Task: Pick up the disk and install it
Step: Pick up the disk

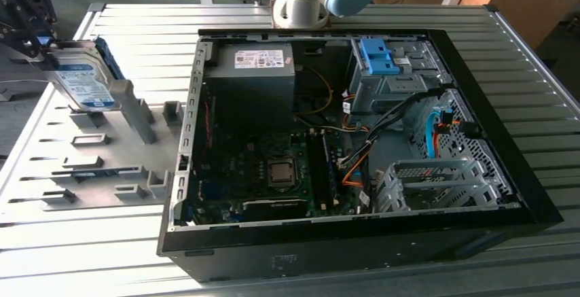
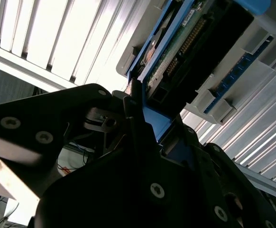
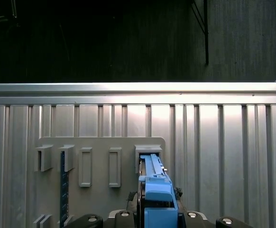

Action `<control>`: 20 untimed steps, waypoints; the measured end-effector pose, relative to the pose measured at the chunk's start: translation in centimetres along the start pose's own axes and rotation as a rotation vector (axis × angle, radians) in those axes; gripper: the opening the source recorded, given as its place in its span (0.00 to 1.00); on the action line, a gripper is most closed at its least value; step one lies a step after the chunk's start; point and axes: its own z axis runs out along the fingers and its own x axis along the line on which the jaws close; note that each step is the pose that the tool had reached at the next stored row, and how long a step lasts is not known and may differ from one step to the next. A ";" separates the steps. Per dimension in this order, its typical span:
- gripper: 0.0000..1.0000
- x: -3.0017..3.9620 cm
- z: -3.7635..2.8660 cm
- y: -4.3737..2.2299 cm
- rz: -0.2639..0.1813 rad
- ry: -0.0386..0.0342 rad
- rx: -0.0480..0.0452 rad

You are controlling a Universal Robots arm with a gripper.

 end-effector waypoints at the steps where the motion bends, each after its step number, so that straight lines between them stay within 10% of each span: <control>1: 0.36 0.00 -0.02 0.00 0.000 0.0000 0.0000; 20: 0.36 -0.01 -0.74 0.01 0.000 0.0000 0.0001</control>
